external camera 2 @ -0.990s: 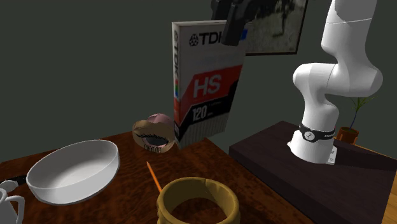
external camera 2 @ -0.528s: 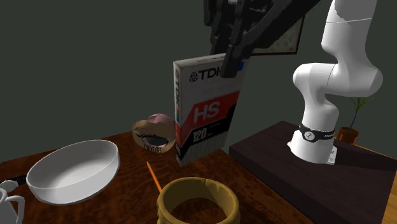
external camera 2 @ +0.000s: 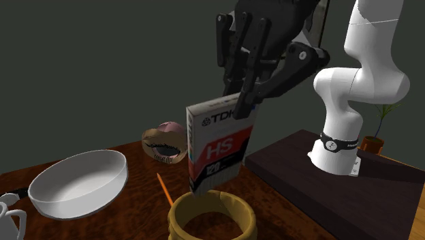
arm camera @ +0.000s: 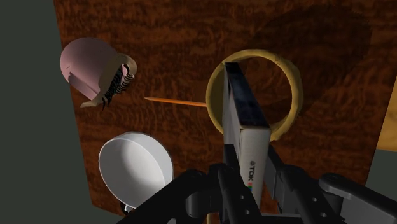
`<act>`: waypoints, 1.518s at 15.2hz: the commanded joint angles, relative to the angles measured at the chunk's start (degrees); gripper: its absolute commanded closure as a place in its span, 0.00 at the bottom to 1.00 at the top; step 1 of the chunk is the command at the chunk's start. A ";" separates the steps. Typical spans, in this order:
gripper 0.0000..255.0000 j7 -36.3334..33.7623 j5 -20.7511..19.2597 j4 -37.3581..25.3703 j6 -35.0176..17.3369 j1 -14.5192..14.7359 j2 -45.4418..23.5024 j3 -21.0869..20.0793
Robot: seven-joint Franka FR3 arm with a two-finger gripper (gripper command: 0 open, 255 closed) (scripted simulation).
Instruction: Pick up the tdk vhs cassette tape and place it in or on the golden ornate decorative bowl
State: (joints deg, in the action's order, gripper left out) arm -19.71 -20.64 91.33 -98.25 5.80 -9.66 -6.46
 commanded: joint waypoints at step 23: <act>0.00 -0.75 0.05 -3.30 3.36 1.15 -0.35 -0.76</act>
State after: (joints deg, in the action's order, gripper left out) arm -20.50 -20.62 88.96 -95.92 6.76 -9.97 -7.10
